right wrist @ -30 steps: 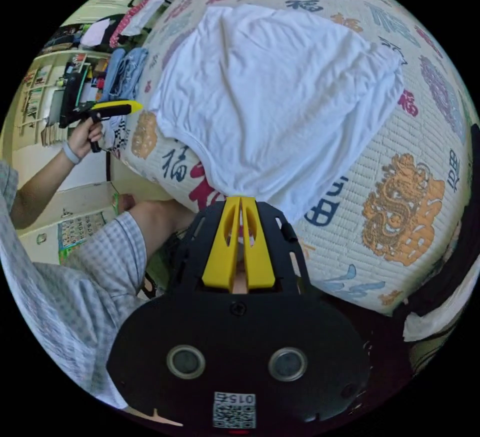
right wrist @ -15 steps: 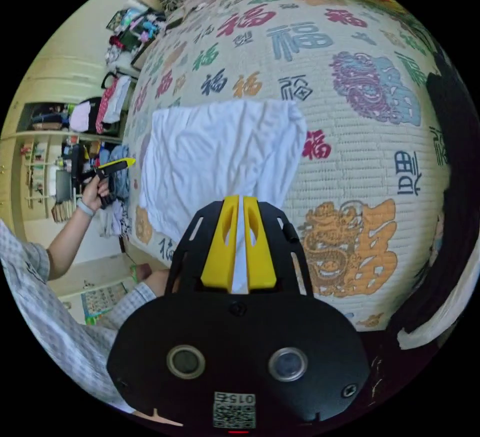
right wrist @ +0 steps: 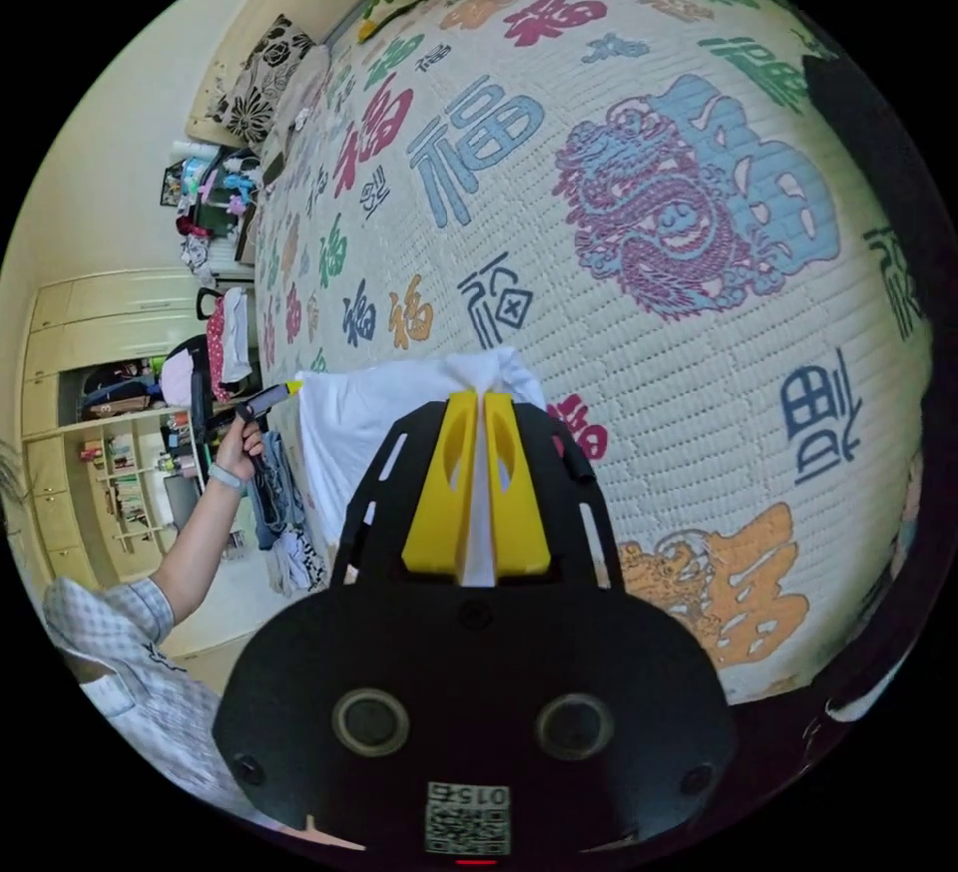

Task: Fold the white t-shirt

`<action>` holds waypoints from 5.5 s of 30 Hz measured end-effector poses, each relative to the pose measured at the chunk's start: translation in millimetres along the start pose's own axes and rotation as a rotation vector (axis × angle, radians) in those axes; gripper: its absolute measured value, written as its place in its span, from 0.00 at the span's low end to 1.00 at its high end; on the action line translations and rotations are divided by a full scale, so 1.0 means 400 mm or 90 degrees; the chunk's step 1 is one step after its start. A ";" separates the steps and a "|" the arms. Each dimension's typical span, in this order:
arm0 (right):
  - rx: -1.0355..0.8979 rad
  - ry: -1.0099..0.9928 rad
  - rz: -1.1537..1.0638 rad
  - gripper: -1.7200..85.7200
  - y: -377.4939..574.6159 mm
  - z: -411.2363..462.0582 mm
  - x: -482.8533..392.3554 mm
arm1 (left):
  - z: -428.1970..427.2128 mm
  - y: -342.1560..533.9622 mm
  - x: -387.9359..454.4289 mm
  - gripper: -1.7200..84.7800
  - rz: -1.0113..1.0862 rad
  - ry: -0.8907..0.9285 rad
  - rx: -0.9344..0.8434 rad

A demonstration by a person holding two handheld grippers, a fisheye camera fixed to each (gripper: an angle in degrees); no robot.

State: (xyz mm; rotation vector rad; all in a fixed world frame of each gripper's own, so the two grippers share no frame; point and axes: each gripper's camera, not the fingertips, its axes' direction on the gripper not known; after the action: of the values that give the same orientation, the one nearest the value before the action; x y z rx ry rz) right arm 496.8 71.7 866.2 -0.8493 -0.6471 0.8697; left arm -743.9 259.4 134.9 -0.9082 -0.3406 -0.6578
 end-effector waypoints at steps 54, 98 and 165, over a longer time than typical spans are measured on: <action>-0.222 -0.042 -0.468 0.02 -0.234 0.030 -0.707 | -0.029 0.788 0.488 0.01 0.245 0.195 0.062; -0.258 0.287 -0.364 0.01 0.156 -0.024 -0.264 | 0.357 0.365 0.790 0.01 0.320 -0.014 0.022; -0.142 -0.247 0.068 0.12 0.222 -0.181 0.345 | 0.542 0.084 0.554 0.11 0.146 0.282 -0.124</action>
State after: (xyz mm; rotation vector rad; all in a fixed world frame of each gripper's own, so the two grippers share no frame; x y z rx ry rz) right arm 587.7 196.1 774.4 -0.9293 -1.0607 1.0859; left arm -554.7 366.4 358.5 -0.9408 0.2243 -0.6655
